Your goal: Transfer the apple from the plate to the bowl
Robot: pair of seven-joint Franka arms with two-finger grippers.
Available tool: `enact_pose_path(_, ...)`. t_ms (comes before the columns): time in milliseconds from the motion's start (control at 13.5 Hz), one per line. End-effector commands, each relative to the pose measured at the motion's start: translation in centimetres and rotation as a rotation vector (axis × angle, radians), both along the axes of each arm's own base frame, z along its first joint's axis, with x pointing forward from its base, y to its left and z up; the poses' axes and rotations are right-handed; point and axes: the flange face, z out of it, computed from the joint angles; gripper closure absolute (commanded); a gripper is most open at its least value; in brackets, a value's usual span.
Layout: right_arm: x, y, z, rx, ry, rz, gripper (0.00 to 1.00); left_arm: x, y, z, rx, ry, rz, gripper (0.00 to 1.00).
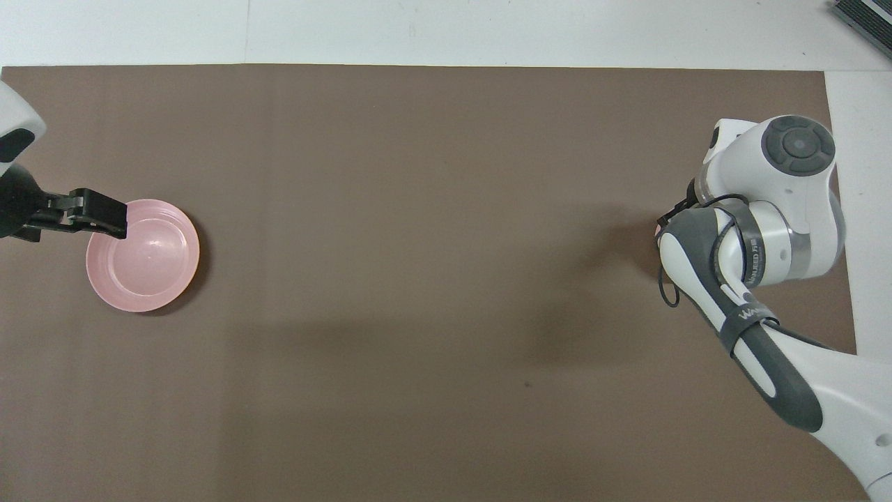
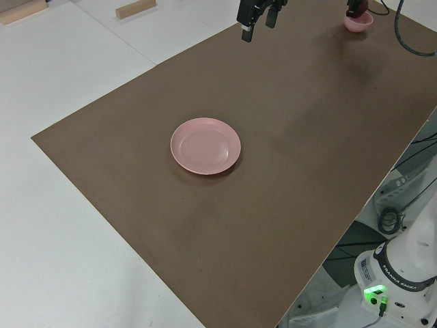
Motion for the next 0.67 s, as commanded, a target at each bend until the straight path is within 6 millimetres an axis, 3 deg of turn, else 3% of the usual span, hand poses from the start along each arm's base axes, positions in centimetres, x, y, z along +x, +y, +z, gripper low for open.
enact_pose_path(0, -0.3, -0.2, -0.2, -0.016, -0.006, 0.022, 1.0, -0.6, 0.1, 0.4, -0.008, 0.009, 0.008, 0.0)
enact_pose_path(371, -1.1, -0.5, -1.2, -0.014, 0.016, 0.011, 1.0, -0.5, 0.0, 0.4, -0.01, 0.002, 0.008, 0.0)
enact_pose_path(445, -1.0, -0.5, -1.2, -0.014, 0.014, 0.006, 0.9, -0.5, 0.0, 0.4, -0.01, 0.002, 0.003, 0.0)
enact_pose_path(520, -1.1, -0.5, -1.2, -0.014, 0.015, 0.004, 0.67, -0.6, -0.2, 0.4, -0.01, 0.002, 0.006, 0.0)
enact_pose_path(594, -1.0, -0.4, -1.2, -0.013, 0.013, 0.003, 0.35, -0.8, -1.0, 0.4, -0.007, 0.011, -0.01, 0.0)
